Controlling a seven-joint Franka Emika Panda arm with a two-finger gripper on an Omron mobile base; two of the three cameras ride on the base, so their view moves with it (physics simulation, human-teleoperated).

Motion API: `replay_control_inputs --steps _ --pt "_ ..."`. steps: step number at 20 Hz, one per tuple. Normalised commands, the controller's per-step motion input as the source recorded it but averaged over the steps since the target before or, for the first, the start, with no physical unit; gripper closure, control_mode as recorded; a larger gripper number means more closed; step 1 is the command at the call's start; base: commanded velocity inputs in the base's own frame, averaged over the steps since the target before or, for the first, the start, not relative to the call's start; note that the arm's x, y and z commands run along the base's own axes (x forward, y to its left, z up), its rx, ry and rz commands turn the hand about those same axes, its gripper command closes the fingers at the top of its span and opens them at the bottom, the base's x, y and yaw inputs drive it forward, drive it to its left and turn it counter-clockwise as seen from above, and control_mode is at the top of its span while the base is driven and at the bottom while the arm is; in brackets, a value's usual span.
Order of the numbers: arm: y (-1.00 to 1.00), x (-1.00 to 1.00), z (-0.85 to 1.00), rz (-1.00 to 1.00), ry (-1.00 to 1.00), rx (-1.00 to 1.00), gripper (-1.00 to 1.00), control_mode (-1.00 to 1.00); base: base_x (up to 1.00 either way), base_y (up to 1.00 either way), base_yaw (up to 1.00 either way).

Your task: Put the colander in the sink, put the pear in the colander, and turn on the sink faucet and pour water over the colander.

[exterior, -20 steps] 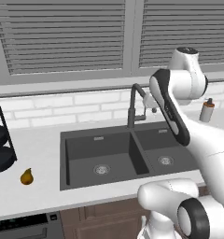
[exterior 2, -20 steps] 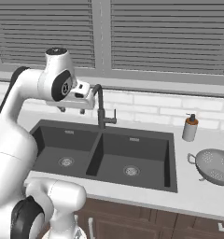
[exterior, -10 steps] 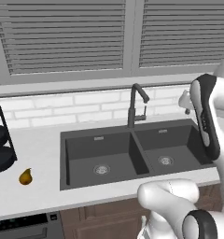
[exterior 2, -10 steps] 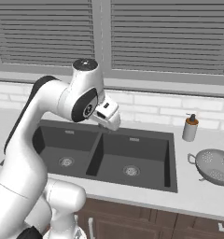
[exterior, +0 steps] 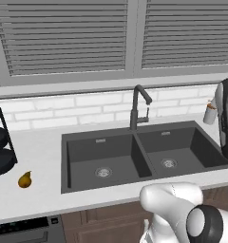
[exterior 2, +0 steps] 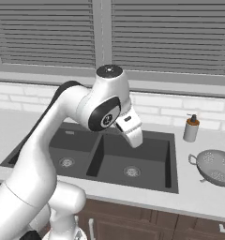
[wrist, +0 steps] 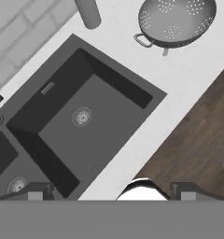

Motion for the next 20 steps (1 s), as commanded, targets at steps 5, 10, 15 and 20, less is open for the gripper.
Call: replay_control_inputs --steps 5,10,15,20 --pt "-0.17 0.08 0.00 -0.09 0.10 0.00 -1.00 -1.00 0.00 0.00 0.00" --pt "-0.18 0.20 -0.01 0.00 0.00 0.00 -1.00 -1.00 0.00 0.00 0.00" --pt "-0.25 0.21 -0.03 0.00 0.01 0.00 -1.00 -1.00 0.00 0.00 0.00" --pt "-0.38 0.28 -0.15 0.00 0.10 0.00 -1.00 -1.00 0.00 0.00 0.00"
